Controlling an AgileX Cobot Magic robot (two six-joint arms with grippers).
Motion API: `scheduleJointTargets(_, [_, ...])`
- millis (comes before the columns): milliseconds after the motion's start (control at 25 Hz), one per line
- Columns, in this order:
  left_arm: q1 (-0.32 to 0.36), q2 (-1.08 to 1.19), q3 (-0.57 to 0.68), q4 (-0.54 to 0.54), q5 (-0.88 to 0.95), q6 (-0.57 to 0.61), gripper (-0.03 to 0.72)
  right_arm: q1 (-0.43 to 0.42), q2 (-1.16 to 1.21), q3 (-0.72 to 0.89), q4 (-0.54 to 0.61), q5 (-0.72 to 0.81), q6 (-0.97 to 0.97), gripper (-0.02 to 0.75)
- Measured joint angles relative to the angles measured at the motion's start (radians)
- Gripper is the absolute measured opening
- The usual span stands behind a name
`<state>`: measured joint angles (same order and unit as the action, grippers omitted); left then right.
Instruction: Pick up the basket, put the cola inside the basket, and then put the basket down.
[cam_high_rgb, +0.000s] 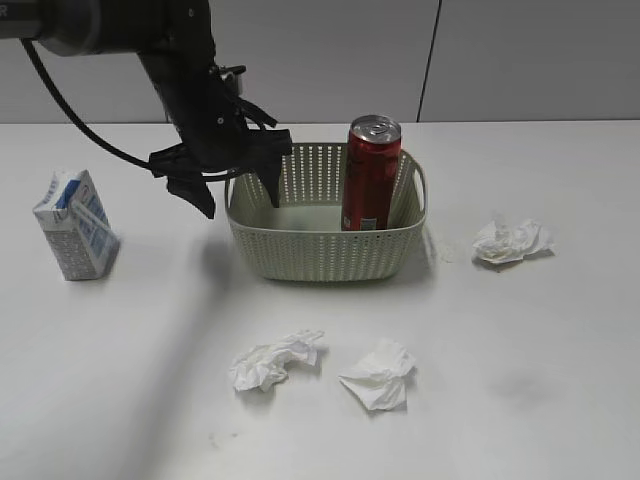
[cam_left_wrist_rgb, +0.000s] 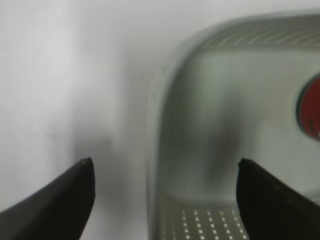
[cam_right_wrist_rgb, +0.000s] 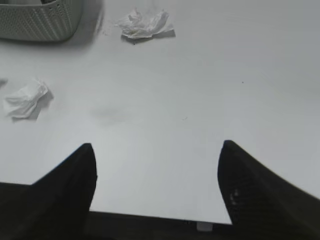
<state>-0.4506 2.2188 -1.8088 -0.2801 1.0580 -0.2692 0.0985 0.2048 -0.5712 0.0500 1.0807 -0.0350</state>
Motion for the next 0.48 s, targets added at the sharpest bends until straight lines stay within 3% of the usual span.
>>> scheduleJointTargets(200, [0.052,-0.069,-0.001,0.006,0.067,0.001,0.686,0.0,-0.101,0.115,0.0,-0.058,-0.003,0.585])
scheduleJointTargets(360, [0.099,-0.164,-0.002,0.09,0.117,0.008,0.679,0.0,-0.146,0.139,-0.004,-0.121,-0.007,0.585])
scheduleJointTargets(480, [0.137,-0.233,-0.002,0.143,0.149,0.084,0.675,0.0,-0.149,0.151,-0.016,-0.128,-0.011,0.585])
